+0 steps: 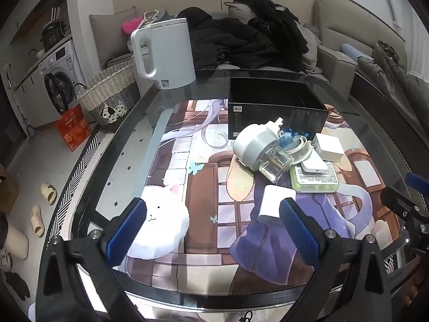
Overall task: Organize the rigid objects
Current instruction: 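Grasp the white square charger with the left tool while the right tool reaches toward the green-rimmed card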
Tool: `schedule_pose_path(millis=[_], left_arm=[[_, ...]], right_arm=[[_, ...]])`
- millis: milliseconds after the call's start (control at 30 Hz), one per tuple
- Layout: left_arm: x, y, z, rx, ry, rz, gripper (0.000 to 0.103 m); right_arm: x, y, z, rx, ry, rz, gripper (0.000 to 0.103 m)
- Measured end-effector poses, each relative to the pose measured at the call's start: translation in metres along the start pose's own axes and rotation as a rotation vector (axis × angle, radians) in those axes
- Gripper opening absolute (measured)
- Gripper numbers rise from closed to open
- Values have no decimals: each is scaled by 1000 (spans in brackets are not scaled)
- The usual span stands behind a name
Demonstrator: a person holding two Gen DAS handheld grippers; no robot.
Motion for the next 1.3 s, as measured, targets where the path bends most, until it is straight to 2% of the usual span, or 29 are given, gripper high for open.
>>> schedule_pose_path(millis=[200,300,467,533,700,733,833,933,1000,1133,1300], left_arm=[[0,5,5,-24,35,-35,100],[1,0,8,-21,60,-22,100],[1,0,13,23,76,-14,100],[3,2,18,72,93,-32,99],[4,5,19,74,105,-49,96],[0,7,25,69,112,-26,96],[7,16,27,64,153,-123,95],[6,25,33,114,152,-168,89],[2,28,36,153,145,-177,86],[-6,39,45,152,166,-170,86],[2,60,60,167,218,-244,86]], right_arm=[[-1,0,-3,-31,2,-7,103],[0,4,-5,-20,5,-15,103],[-2,1,-1,61,3,12,103],[-2,3,-3,26,-22,-15,103],[-1,3,-5,-36,-21,-30,103],[-1,1,-6,-52,-23,-27,103],[-6,-4,-7,-53,-50,-13,103],[-17,-5,-6,-66,-70,-18,103],[-27,-1,-5,-67,-92,-38,103],[-43,15,-7,-76,-164,-77,97],[-47,55,-10,-116,-205,-174,93]])
Point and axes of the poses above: each gripper's, at about its wrist camera, not at the fingertips, and y roughly the way its jaws point, z to its right, x to its underside, the point moved 8 cm from there along y, roughly the way its jaws point, and after that the axes turned 7 degrees about -z, right-handed, at the moved point
